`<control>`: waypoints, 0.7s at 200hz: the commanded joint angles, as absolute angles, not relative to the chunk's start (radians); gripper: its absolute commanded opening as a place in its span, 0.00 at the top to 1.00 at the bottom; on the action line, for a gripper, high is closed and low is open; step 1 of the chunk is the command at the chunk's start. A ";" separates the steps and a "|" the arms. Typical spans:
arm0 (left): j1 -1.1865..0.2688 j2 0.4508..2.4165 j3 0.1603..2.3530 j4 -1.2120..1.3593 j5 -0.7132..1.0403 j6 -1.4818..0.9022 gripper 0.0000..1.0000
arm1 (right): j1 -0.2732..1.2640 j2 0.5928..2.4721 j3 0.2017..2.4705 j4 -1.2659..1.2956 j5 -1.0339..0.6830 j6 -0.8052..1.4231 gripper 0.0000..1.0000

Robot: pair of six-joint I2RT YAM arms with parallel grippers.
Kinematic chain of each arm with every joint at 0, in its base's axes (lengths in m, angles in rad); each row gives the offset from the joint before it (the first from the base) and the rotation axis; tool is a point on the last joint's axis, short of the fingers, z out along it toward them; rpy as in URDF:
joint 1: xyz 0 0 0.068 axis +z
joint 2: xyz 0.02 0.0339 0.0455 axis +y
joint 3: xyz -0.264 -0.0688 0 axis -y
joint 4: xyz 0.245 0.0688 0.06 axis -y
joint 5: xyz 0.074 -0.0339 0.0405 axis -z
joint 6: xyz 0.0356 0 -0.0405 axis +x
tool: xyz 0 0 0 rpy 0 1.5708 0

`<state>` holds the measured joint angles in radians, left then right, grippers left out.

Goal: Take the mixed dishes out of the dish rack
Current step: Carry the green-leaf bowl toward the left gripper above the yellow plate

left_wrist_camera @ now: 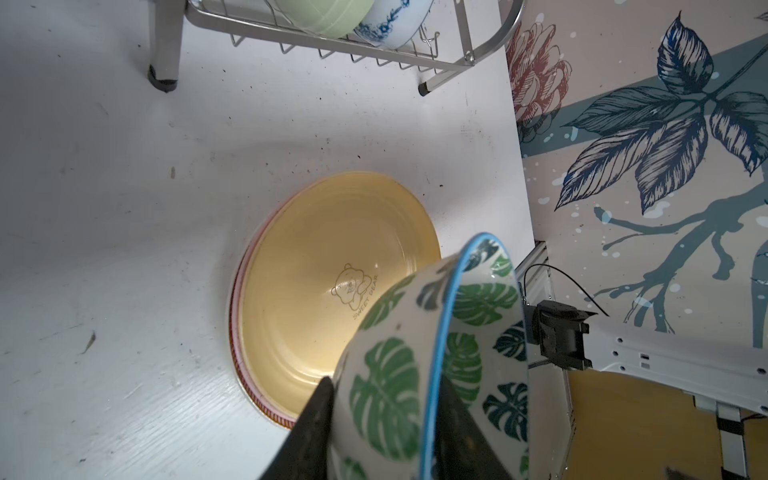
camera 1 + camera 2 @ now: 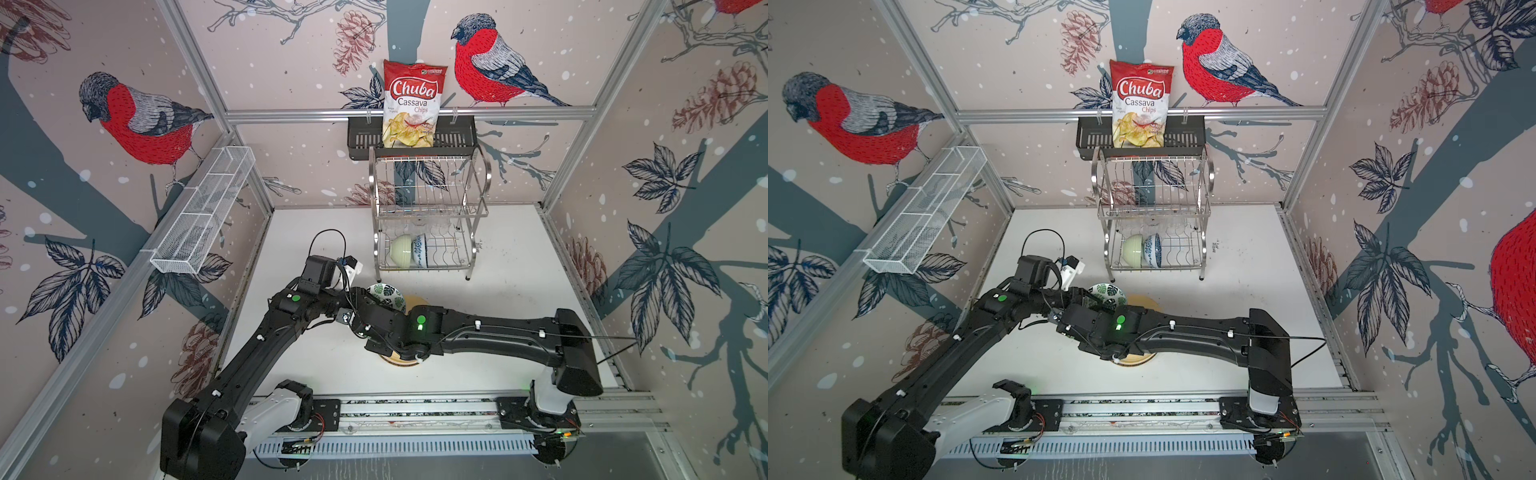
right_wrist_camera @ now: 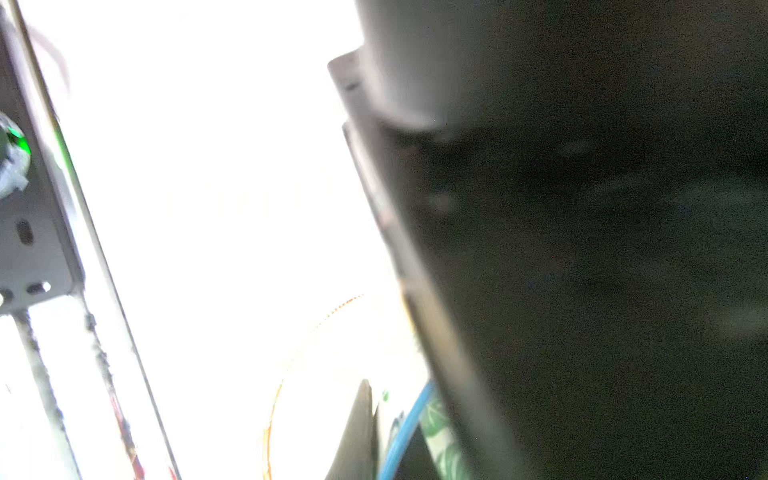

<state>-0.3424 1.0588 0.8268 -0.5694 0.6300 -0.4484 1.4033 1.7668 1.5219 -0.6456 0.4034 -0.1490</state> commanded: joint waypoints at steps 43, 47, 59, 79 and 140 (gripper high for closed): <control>-0.341 1.030 0.799 -0.590 0.638 -0.432 1.00 | 1.396 1.802 1.551 -0.527 0.542 -0.128 1.00; -0.341 1.025 0.798 -0.586 0.638 -0.435 1.00 | 1.395 1.803 1.549 -0.523 0.542 -0.126 1.00; -0.341 1.019 0.792 -0.576 0.633 -0.440 1.00 | 1.390 1.808 1.546 -0.515 0.542 -0.118 1.00; -0.341 1.014 0.781 -0.562 0.639 -0.453 1.00 | 1.381 1.807 1.529 -0.495 0.534 -0.105 0.89; -0.341 1.029 0.746 -0.500 0.650 -0.488 1.00 | 1.356 1.751 1.450 -0.405 0.415 -0.038 0.55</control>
